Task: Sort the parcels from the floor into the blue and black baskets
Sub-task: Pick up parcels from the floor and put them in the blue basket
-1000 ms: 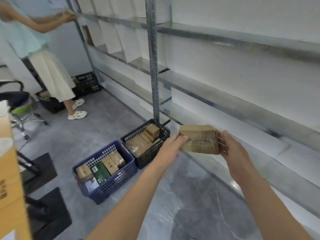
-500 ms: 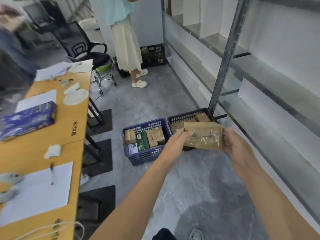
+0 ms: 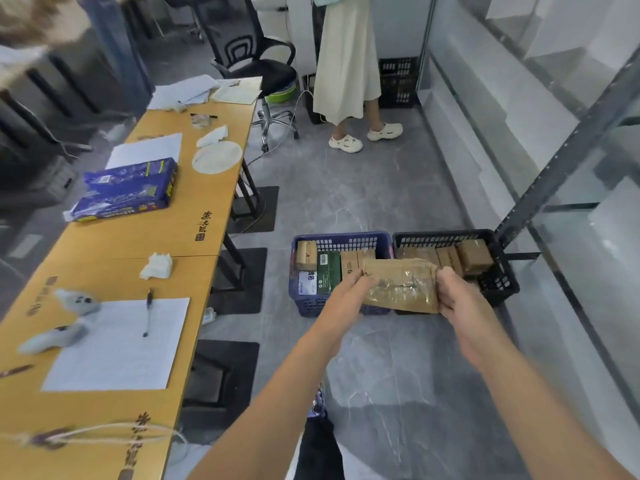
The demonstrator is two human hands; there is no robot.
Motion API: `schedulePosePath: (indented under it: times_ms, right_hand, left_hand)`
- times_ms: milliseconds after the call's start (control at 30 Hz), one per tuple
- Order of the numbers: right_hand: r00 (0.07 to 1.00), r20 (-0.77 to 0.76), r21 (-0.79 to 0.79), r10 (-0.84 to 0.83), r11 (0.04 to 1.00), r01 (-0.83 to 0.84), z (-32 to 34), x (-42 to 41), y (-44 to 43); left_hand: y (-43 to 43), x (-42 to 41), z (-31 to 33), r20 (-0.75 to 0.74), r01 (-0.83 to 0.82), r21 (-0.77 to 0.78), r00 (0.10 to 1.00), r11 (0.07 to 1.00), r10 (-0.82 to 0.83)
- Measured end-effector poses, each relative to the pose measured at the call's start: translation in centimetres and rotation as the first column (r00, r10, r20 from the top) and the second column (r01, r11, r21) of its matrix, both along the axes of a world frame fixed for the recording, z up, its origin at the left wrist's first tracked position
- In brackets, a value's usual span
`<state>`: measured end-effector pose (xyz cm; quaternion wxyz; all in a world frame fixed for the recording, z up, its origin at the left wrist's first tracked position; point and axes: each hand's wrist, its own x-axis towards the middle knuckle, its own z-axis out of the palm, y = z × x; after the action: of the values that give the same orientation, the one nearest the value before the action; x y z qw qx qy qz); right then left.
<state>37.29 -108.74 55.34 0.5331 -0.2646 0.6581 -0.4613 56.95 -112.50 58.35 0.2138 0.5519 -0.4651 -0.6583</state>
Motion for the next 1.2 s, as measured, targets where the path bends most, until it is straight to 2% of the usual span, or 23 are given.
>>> schedulePosePath:
  times_ms: [300,500,667,800,967,1200]
  right_hand:
    - [1.0,0.011,0.182,0.017,0.983,-0.018,-5.4,5.9,-14.5]
    - [0.999,0.041,0.301,0.008,0.954,-0.02,-8.9,7.7,-21.7]
    - [0.999,0.017,0.38,0.039,0.924,-0.043,-13.8,6.9,-27.0]
    - [0.995,0.096,0.411,0.017,0.91,-0.055,-17.5,6.0,-32.0]
    - [0.984,0.174,0.455,0.048,0.882,-0.124,-22.4,4.2,-37.4]
    - [0.975,0.203,0.517,0.089,0.836,-0.184,-32.0,2.2,-44.9]
  left_hand:
    - [-14.5,6.2,-7.7,0.062,-0.063,0.184,0.997,0.981,0.052]
    - [-21.9,7.9,-11.3,0.081,-0.049,0.242,0.996,0.969,0.03]
    - [-28.0,7.5,-14.3,0.109,-0.07,0.272,0.993,0.96,0.041]
    - [-32.6,6.5,-18.6,0.138,-0.097,0.303,0.989,0.948,0.057]
    - [-37.6,4.2,-22.4,0.246,-0.138,0.371,0.968,0.918,0.046]
    - [-43.8,1.8,-31.4,0.295,-0.186,0.401,0.953,0.897,0.065]
